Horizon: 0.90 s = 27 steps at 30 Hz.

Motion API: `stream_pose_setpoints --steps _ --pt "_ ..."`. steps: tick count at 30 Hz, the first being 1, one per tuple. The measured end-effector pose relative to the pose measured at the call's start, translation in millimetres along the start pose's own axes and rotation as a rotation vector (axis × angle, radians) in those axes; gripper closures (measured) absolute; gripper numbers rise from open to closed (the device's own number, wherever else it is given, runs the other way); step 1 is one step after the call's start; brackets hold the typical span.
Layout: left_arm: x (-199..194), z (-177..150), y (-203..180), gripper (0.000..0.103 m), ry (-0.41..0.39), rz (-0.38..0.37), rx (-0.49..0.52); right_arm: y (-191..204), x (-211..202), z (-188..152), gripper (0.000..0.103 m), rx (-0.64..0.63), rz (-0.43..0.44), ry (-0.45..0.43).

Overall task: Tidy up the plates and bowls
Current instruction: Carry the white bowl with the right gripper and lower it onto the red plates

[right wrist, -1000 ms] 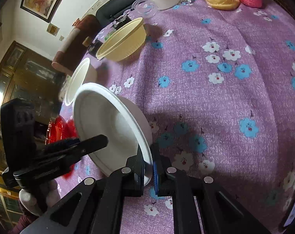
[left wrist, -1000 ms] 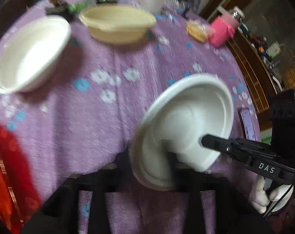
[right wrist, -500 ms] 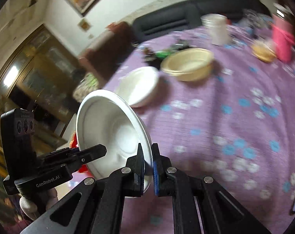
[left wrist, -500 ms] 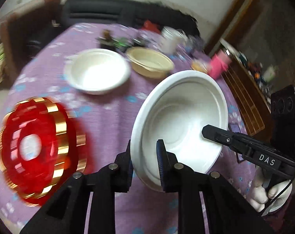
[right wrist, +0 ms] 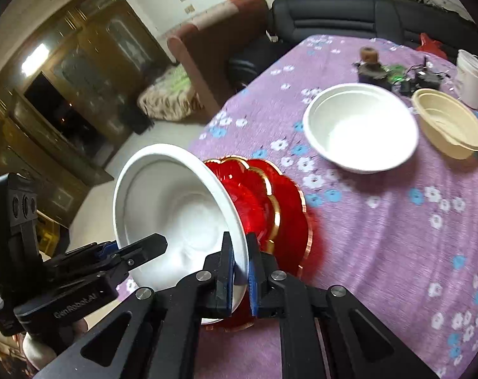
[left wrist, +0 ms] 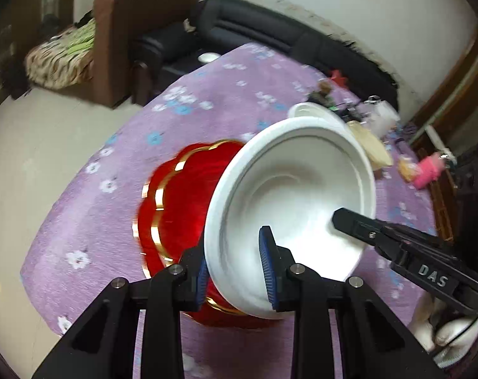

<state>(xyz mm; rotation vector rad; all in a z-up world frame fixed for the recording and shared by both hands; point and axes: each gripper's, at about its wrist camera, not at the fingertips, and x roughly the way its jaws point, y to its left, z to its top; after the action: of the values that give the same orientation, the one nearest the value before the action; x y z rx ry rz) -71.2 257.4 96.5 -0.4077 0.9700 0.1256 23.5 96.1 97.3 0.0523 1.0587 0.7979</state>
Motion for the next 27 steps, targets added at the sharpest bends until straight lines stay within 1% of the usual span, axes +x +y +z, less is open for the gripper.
stream_pose_setpoints --steps 2,4,5,7,8,10,13,15,17,21,24,27 --pt "11.2 2.0 8.0 0.076 0.018 0.017 -0.008 5.1 13.3 1.8 0.093 -0.003 -0.023 0.016" --pt "17.2 0.1 12.8 0.07 0.029 0.014 -0.018 8.2 20.0 2.0 0.093 -0.017 -0.045 0.018" --pt "17.2 -0.1 15.4 0.067 0.026 0.009 -0.025 10.3 22.5 1.5 0.091 -0.029 -0.058 0.016" --pt "12.8 -0.1 19.7 0.053 0.001 0.007 -0.034 13.7 25.2 1.7 0.091 -0.053 -0.09 -0.003" --pt "9.4 -0.3 20.9 0.051 -0.012 -0.001 -0.037 15.2 25.5 0.6 0.09 -0.068 -0.107 -0.011" --pt "3.0 -0.1 24.6 0.045 -0.04 -0.003 -0.04 18.2 27.9 0.0 0.09 -0.096 -0.137 -0.028" --pt "-8.8 -2.1 23.7 0.038 -0.082 0.014 -0.04 21.1 30.4 -0.7 0.084 -0.129 -0.171 -0.06" --pt "-18.3 -5.0 24.6 0.036 -0.11 0.014 -0.049 21.7 30.4 -1.3 0.08 -0.131 -0.175 -0.083" --pt "-26.4 -6.9 24.8 0.035 -0.133 0.013 -0.057 21.6 27.1 -1.1 0.079 -0.127 -0.158 -0.112" --pt "-45.1 -12.1 21.7 0.03 -0.194 0.028 -0.06 23.0 13.0 -1.4 0.071 -0.131 -0.135 -0.172" --pt "-58.2 -17.5 15.0 0.028 -0.242 0.055 -0.047 22.9 -0.4 -3.3 0.07 -0.132 -0.13 -0.217" --pt "-69.0 -22.9 3.0 0.025 -0.286 0.098 -0.014 18.7 -16.8 -7.8 0.07 -0.116 -0.116 -0.252"
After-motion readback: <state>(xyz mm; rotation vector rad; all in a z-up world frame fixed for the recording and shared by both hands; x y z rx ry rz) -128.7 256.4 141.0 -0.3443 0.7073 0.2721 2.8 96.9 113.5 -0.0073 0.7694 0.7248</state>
